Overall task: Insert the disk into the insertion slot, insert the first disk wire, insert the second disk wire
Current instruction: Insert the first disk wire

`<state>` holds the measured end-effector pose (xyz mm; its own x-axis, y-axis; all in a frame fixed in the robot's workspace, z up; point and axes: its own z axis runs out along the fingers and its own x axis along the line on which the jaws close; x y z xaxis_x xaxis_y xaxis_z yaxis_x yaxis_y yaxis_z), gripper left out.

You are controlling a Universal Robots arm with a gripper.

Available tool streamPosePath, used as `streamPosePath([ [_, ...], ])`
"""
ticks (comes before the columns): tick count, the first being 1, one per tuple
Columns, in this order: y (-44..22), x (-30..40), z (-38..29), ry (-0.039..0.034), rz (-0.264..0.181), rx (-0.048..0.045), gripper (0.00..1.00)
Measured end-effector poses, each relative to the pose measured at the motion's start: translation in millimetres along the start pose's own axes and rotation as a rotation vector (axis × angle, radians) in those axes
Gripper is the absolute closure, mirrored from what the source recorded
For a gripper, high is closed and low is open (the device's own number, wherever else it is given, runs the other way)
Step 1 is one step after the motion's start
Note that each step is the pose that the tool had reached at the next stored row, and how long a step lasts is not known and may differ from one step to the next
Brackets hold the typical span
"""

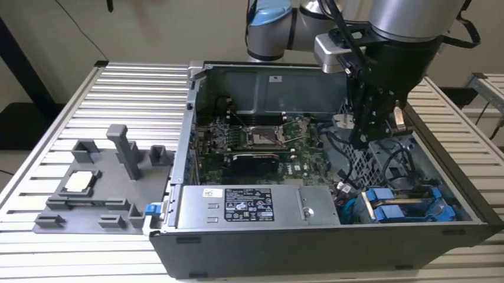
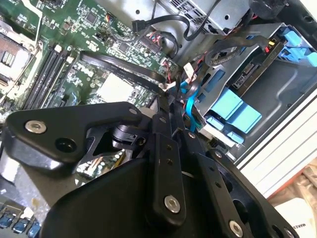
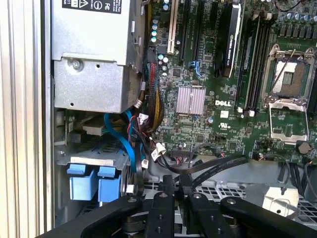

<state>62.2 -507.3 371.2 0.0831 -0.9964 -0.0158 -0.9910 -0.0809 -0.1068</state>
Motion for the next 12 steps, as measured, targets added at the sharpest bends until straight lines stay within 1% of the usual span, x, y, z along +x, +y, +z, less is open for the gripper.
streamPosePath([
  [1, 0.0, 0.0, 0.0, 0.0, 0.0, 0.0, 0.83],
  [2, -0.1, -1.2, -0.1, 0.0038, -0.001, -0.0005, 0.83],
  [3, -0.2, -4.1, 0.2, 0.0189, -0.002, -0.0017, 0.83],
  [5, -0.8, -10.8, 0.8, 0.0548, -0.006, -0.0047, 0.83],
  [6, -1.1, -14.1, 0.9, 0.0651, -0.007, -0.0056, 0.83],
  [7, -1.3, -15.8, 0.8, 0.068, -0.008, -0.006, 0.83],
  [12, -1.3, -16.8, 0.9, 0.0684, -0.007, -0.0059, 0.84],
])
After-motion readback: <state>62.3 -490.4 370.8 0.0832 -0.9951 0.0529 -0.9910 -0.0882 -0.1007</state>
